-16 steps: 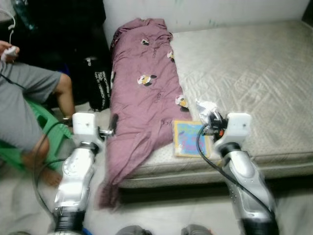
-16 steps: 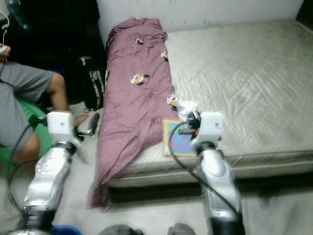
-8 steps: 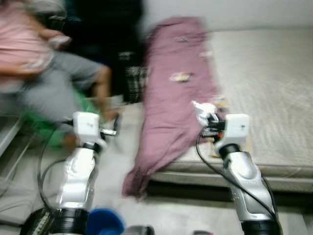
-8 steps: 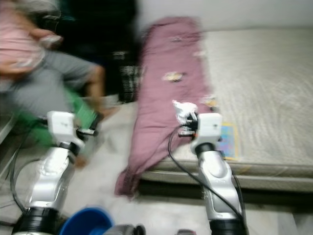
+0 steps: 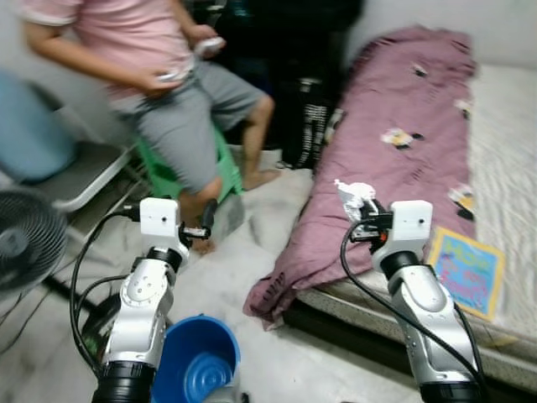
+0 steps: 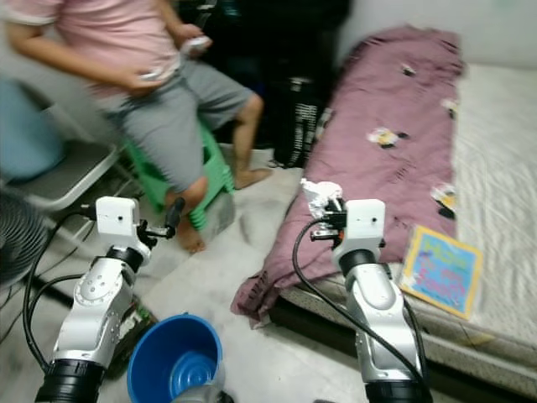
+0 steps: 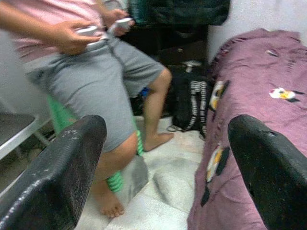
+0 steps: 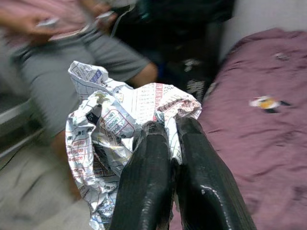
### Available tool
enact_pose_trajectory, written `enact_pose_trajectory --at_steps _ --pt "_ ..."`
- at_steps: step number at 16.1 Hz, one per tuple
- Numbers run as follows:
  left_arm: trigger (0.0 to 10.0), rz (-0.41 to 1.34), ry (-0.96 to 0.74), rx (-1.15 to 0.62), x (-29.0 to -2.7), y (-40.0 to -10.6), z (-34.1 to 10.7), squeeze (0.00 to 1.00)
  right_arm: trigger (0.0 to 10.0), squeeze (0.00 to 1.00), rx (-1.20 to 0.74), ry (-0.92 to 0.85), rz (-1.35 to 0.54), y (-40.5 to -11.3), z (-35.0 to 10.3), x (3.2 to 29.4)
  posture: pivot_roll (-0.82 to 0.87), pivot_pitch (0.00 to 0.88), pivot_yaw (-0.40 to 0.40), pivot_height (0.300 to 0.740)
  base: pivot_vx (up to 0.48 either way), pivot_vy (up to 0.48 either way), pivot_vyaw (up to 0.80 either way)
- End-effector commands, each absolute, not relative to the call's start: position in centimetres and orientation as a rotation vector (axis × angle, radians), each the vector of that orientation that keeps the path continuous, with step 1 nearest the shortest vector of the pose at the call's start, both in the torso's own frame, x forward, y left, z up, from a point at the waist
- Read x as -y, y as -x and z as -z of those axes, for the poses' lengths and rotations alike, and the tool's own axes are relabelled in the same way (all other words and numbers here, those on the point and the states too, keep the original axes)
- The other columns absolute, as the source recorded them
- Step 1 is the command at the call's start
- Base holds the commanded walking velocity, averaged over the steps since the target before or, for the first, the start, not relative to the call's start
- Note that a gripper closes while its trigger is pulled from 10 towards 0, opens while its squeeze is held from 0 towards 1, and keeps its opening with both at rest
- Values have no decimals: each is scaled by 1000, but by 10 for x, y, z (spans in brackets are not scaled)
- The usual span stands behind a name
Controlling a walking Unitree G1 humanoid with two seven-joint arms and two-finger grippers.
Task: Clean up the room
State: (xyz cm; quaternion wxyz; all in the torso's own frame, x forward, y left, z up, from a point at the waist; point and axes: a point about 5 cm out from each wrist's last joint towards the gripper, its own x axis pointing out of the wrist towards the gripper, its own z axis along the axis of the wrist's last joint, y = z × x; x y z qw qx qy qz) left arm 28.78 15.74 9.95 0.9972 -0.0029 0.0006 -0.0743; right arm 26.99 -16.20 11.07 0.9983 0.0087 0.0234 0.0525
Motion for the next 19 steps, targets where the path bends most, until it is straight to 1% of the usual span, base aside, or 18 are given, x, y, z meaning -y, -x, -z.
enact_pose_trajectory --at_steps 1,4,6,7,8,11,13,15,17,19 --pt "10000 120 -16 -11 -168 -286 -99 0 10000 0 -35 -41 -140 -272 -114 152 -76 0 97 740 0 0 800" --pt "10000 121 -19 -12 -168 -284 -98 0 10000 0 -37 -44 -152 -272 -114 150 -66 0 93 740 0 0 800" --pt "10000 107 -25 -16 -168 -281 -97 0 10000 0 -46 -46 -160 -275 -111 151 -32 0 73 740 0 0 800" --pt "10000 71 -25 -10 -173 -276 -97 0 10000 0 -57 -54 -194 -281 -109 145 12 0 37 740 0 0 0" --pt "10000 53 -25 -8 -176 -273 -97 0 10000 0 -57 -54 -217 -285 -109 142 34 0 18 740 0 0 0" --pt "10000 -37 -36 -11 -190 -256 -93 0 10000 0 -62 -55 -321 -300 -111 119 117 0 -47 740 0 0 0" --pt "10000 -49 -40 -11 -193 -251 -93 0 10000 0 -53 -46 -354 -303 -111 112 121 0 -49 740 0 0 0" --pt "10000 -13 -41 2 -189 -252 -95 0 10000 0 -36 -34 -360 -304 -112 111 94 0 -31 740 0 0 731" --pt "10000 8 -44 9 -186 -258 -99 0 10000 0 -32 -39 -335 -303 -112 116 66 0 -15 740 0 0 800" --pt "10000 33 -45 13 -184 -264 -101 0 10000 0 -34 -31 -299 -299 -110 126 40 0 4 740 246 0 528"
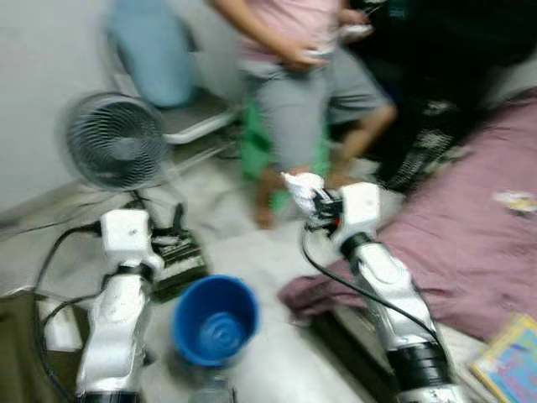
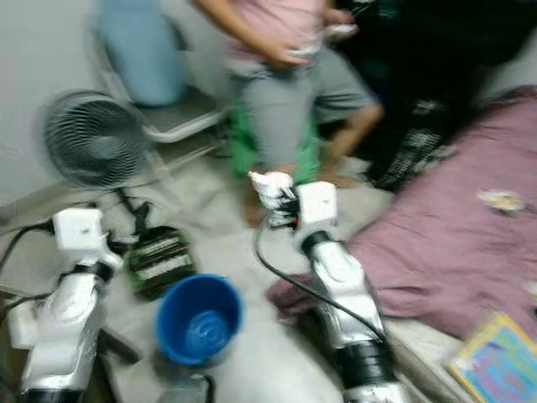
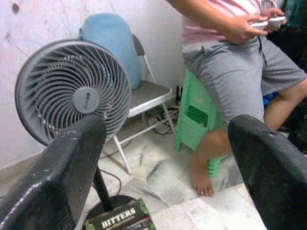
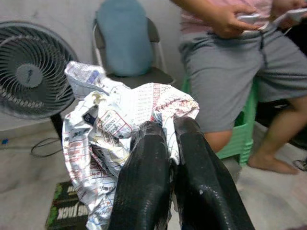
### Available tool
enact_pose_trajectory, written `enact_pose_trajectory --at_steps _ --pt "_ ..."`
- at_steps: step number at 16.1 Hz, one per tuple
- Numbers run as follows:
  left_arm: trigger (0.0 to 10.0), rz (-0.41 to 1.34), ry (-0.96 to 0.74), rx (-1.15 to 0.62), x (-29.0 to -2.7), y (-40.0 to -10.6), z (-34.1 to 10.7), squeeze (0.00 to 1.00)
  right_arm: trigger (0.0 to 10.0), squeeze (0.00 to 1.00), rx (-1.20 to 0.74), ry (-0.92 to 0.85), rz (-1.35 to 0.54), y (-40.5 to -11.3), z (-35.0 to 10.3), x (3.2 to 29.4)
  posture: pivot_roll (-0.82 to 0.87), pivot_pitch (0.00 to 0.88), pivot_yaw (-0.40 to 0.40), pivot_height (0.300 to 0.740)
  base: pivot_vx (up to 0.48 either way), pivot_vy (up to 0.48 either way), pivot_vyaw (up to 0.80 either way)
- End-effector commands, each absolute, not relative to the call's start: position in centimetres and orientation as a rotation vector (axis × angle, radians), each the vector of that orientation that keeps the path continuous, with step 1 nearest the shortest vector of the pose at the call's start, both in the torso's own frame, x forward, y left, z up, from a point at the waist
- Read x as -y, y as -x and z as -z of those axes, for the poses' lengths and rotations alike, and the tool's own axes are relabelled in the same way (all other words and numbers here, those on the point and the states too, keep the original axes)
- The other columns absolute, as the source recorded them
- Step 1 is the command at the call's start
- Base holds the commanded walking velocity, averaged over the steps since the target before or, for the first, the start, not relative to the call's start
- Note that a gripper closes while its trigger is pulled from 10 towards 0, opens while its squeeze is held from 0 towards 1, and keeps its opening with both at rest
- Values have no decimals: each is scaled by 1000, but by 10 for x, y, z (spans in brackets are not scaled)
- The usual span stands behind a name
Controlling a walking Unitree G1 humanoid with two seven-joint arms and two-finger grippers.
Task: Clean up the room
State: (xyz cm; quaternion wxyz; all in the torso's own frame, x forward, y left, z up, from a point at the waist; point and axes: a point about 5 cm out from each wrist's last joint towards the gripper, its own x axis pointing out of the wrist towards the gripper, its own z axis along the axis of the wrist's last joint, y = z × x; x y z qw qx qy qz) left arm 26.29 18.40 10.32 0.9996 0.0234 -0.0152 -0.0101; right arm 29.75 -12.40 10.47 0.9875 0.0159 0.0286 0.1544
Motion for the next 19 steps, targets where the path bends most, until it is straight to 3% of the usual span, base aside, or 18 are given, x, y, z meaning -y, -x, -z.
enact_pose_trajectory --at_steps 1,9,11,19 --pt "10000 46 -43 15 -182 -265 -101 0 10000 0 -34 -30 -292 -298 -109 128 30 0 13 740 322 0 406" --pt "10000 74 -34 4 -177 -266 -99 0 10000 0 -40 -38 -272 -294 -108 132 14 0 24 740 353 0 51" --pt "10000 66 -36 -3 -178 -267 -97 0 10000 0 -36 -34 -270 -293 -108 132 10 0 31 740 0 0 0" --pt "10000 74 -68 -11 -179 -270 -98 0 10000 0 -11 -74 -291 -288 -110 128 9 0 57 740 0 0 777"
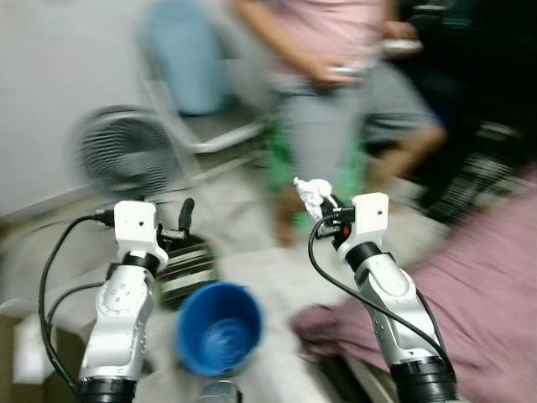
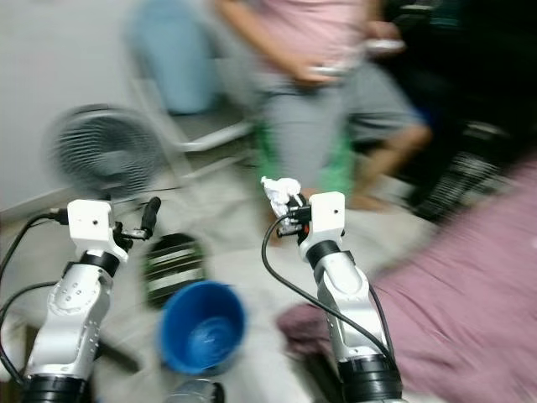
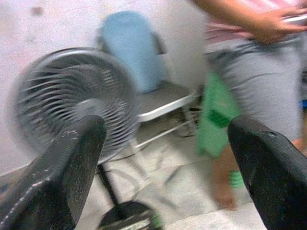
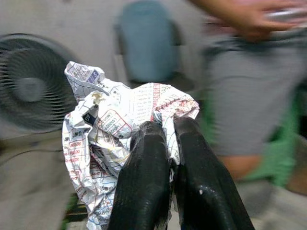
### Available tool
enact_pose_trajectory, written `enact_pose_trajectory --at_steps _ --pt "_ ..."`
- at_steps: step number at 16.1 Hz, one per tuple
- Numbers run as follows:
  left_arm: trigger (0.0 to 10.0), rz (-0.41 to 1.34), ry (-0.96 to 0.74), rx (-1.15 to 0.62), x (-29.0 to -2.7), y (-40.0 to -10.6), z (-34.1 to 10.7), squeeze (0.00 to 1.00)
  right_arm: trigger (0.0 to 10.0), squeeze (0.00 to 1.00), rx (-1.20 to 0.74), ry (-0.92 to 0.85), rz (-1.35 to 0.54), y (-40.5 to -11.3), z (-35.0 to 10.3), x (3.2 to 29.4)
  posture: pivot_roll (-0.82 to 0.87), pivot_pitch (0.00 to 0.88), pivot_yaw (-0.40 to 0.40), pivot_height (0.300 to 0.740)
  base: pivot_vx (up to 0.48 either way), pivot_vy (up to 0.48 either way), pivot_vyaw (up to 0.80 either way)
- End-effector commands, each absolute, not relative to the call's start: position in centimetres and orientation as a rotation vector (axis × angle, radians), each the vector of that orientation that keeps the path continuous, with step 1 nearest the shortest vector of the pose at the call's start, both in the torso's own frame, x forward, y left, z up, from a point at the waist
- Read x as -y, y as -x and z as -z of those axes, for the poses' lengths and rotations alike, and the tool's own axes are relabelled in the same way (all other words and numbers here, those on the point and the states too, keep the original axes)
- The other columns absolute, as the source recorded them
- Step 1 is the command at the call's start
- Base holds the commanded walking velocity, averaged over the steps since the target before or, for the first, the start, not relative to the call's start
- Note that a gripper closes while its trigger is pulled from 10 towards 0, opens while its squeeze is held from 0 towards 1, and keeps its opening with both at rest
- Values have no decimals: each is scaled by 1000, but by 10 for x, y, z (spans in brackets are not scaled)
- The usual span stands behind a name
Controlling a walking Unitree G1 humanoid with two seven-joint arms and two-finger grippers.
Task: Clean up the room
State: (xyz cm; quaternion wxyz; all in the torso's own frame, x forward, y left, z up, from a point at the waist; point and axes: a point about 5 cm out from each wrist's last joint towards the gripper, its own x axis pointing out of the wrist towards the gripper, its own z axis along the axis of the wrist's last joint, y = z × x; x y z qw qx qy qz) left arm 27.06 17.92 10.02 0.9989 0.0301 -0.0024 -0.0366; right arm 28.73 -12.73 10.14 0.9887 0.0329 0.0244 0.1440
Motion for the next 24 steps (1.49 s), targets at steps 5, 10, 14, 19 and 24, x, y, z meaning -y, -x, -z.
enact_pose_trajectory --at_steps 5,10,14,19,24 --pt "10000 87 -79 -16 -179 -271 -98 0 10000 0 -9 -69 -283 -291 -110 127 13 0 62 740 0 0 800" --pt "10000 112 -78 -13 -178 -270 -98 0 10000 0 -39 -53 -237 -298 -105 131 21 0 60 740 0 0 320" --pt "10000 108 -87 -12 -181 -267 -99 0 10000 0 -47 -28 -252 -305 -101 125 38 0 63 740 0 0 200" --pt "10000 120 -96 -19 -181 -264 -99 0 10000 0 -59 -20 -232 -308 -97 121 45 0 64 740 0 0 749" --pt "10000 174 -138 -50 -184 -249 -97 0 10000 0 -316 54 -40 -302 -53 140 72 0 87 740 0 0 0"
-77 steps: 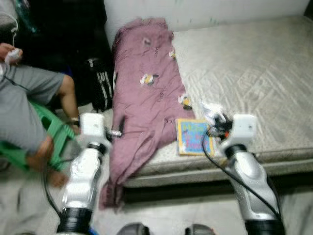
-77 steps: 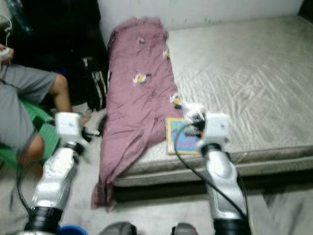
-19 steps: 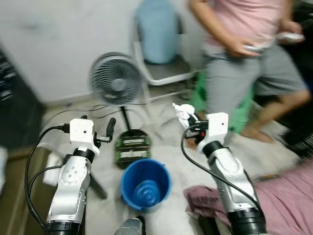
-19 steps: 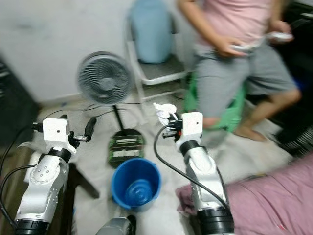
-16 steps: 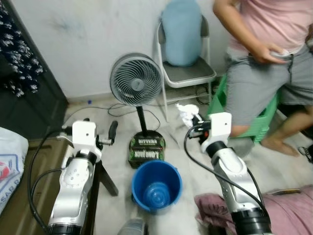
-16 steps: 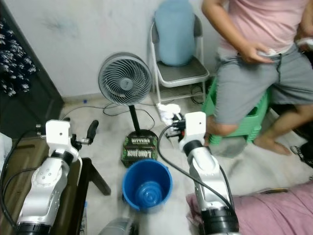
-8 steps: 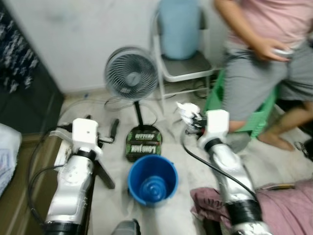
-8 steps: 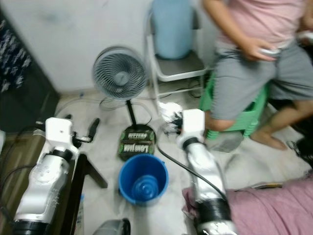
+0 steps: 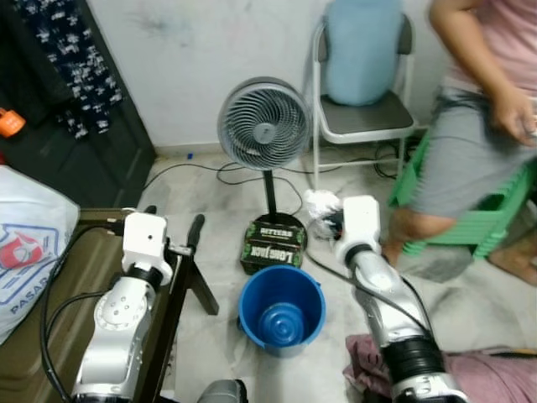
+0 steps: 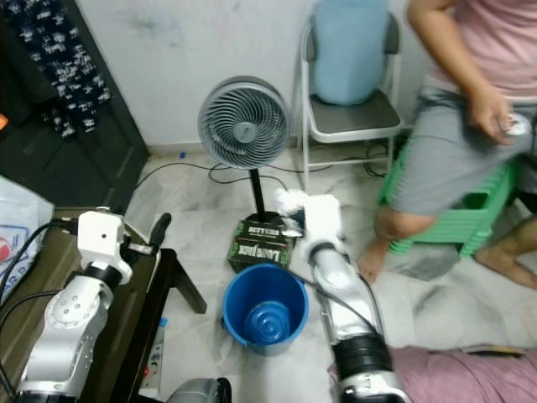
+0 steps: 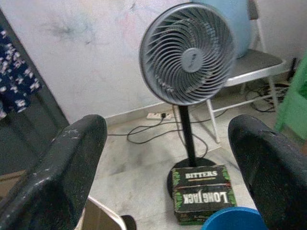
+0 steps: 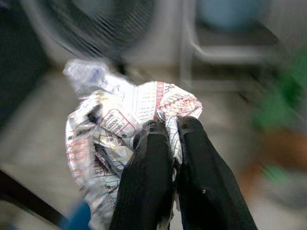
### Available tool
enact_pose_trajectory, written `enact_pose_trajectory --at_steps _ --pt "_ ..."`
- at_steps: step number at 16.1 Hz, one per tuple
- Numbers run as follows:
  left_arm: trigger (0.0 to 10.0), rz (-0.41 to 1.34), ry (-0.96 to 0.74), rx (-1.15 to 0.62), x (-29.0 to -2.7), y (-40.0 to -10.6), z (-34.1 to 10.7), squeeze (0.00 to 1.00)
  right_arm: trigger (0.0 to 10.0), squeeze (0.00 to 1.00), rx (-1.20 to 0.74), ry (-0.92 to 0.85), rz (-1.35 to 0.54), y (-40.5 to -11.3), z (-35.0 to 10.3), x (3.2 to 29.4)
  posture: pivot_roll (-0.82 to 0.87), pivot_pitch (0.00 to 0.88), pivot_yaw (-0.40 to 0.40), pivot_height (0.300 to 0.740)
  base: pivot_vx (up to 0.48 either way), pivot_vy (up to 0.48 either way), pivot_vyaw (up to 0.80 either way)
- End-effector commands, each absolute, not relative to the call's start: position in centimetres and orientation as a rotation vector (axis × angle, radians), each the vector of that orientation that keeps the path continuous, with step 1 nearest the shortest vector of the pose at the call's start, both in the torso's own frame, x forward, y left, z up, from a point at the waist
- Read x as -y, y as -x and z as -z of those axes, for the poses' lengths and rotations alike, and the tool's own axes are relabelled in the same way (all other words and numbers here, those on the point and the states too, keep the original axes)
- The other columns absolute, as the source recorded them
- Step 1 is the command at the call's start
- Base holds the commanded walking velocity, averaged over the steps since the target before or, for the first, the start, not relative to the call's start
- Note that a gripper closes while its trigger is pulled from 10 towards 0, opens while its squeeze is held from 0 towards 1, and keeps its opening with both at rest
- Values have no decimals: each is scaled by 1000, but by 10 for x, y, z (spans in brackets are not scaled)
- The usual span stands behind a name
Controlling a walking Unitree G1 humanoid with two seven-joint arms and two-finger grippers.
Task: Clean up the room
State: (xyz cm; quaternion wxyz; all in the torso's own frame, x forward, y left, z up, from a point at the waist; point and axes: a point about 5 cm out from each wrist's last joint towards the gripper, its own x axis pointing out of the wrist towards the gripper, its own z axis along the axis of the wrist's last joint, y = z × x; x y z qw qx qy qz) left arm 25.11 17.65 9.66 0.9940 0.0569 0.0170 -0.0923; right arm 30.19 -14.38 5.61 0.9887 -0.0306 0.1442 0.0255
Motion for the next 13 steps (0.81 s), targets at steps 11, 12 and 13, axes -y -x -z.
enact_pose_trajectory --at_steps 11,12,13 --pt "10000 226 -287 -186 -223 -201 -115 0 10000 0 -462 69 81 -326 -35 137 218 113 230 740 0 0 0" --pt "10000 226 -290 -190 -224 -200 -116 0 10000 0 -462 64 88 -328 -36 136 225 114 232 740 0 0 0" --pt "10000 222 -295 -198 -226 -198 -117 0 10000 0 -450 61 102 -332 -39 138 232 115 235 740 0 0 0"
